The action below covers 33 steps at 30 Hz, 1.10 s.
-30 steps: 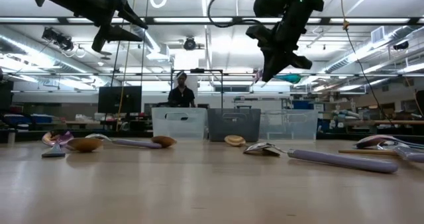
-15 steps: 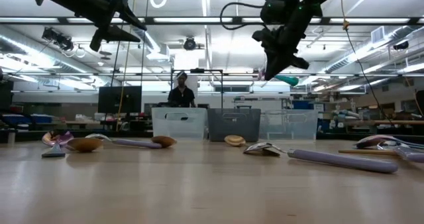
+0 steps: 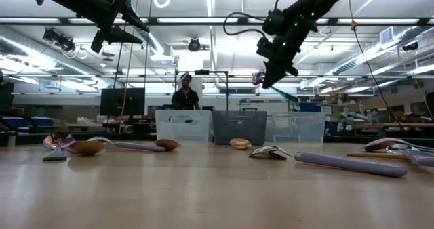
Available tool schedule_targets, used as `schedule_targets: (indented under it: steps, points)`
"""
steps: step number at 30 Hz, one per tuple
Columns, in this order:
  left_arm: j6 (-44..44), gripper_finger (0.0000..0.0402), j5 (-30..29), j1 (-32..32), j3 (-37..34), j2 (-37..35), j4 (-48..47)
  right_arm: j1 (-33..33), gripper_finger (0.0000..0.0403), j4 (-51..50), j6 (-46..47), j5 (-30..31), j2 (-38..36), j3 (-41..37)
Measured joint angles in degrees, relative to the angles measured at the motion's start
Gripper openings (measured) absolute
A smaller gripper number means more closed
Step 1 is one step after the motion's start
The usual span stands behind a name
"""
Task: Sort silverware by color (type)
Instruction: Put the blue spoon into the right transparent bin
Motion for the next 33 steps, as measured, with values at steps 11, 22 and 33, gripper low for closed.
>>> schedule_targets:
  steps: [11,22,33]
  points:
    - [-0.4,0.0181,-0.7,0.0,0.0,0.0,-0.1,-2.5,0.0022,-1.3,-6.7,-0.9,3.1,0.0]
    - [-0.2,0.0181,-2.4,0.0,0.0,0.0,-0.4,-3.4,0.0022,-2.1,-8.4,-0.7,3.5,-3.7]
    - [-0.1,0.0181,-2.4,0.0,0.0,0.0,-0.7,-3.4,0.0022,2.0,-7.7,-0.5,3.5,-9.5]
